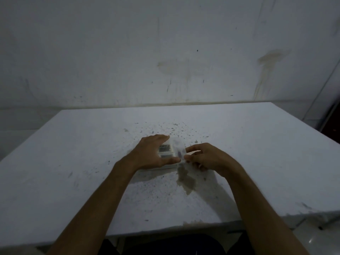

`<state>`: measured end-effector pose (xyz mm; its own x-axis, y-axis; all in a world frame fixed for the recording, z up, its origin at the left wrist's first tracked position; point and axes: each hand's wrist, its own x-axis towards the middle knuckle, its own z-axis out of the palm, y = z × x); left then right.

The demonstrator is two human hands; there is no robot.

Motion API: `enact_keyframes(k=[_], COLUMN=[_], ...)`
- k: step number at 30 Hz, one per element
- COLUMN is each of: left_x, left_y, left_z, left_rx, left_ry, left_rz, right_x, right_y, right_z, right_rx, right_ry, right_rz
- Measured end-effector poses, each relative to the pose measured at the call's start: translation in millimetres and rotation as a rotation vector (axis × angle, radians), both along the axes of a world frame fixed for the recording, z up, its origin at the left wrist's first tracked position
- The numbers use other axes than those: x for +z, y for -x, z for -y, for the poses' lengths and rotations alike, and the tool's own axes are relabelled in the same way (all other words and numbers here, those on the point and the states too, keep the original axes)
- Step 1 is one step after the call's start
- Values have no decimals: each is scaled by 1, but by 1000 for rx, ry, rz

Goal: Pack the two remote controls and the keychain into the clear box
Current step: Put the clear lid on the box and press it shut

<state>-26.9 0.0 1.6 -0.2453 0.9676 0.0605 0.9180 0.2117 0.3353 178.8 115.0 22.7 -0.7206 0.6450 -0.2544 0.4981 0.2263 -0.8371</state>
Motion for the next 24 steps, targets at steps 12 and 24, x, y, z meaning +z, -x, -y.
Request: enact_keyframes(k=[12, 24], left_x=[-13, -1], left_y=[-4, -6], left_z=[3, 1], left_rx=[-72, -32], left_ry=[-81, 48], left_rz=[-215, -144], right_x=[-22, 25], right_y=[1, 10], right_z=[30, -6], right_rx=[-191, 34], right_ry=[113, 9], right_rz=[-230, 167])
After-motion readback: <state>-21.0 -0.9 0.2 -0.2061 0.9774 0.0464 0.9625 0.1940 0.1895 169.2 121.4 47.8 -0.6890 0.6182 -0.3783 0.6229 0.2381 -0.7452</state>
